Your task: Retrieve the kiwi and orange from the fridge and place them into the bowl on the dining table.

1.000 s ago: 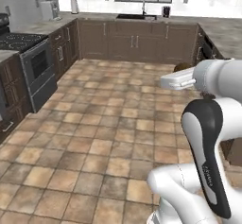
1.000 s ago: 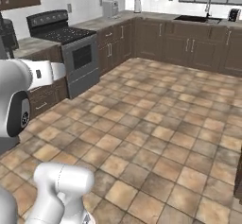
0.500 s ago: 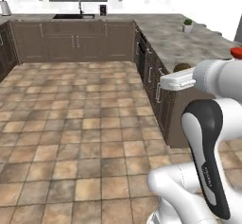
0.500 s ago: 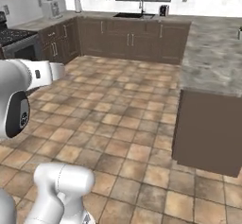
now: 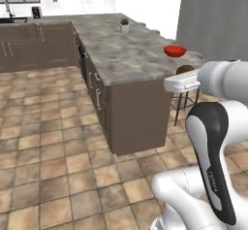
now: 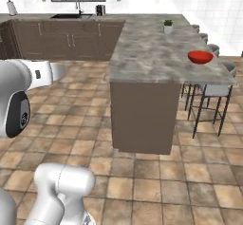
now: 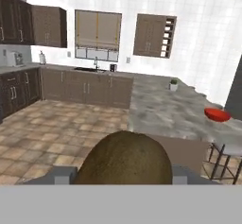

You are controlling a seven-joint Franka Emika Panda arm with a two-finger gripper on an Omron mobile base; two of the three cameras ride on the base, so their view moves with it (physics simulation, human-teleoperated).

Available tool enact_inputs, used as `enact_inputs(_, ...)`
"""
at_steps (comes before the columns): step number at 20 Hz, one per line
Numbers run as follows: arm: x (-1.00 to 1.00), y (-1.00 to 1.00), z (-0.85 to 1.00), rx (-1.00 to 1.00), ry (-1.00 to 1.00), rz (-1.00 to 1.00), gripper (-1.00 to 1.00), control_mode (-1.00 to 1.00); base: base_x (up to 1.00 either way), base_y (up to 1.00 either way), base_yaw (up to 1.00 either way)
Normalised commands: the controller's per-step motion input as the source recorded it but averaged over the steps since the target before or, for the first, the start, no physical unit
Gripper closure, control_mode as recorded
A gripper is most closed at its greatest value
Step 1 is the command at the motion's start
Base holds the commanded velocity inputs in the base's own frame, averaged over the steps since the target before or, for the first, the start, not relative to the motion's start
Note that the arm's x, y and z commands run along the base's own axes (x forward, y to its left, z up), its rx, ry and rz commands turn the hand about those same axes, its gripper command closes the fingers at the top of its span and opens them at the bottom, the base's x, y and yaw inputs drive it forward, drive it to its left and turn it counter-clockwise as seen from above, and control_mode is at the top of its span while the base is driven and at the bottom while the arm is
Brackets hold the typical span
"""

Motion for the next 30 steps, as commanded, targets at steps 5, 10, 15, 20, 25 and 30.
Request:
enact_inputs(5, 0.00, 0.00, 0.00, 0.00, 0.00, 0.00, 1.00, 1.00, 0.28, -0.97, -0.41)
enact_inputs(10, 0.00, 0.00, 0.00, 0.00, 0.00, 0.00, 1.00, 1.00, 0.45, -0.94, -0.40)
enact_inputs(15, 0.00, 0.00, 0.00, 0.00, 0.00, 0.00, 1.00, 1.00, 0.53, -0.94, -0.42)
enact_inputs(20, 0.00, 0.00, 0.00, 0.00, 0.00, 0.00, 1.00, 1.00, 0.64, -0.70, -0.46)
enact_inputs(25, 0.00, 0.00, 0.00, 0.00, 0.00, 0.00, 1.00, 1.00, 0.84, -0.46, -0.45)
enact_inputs(30, 0.00, 0.00, 0.00, 0.00, 0.00, 0.00, 1.00, 1.00, 0.97, -0.13, -0.22)
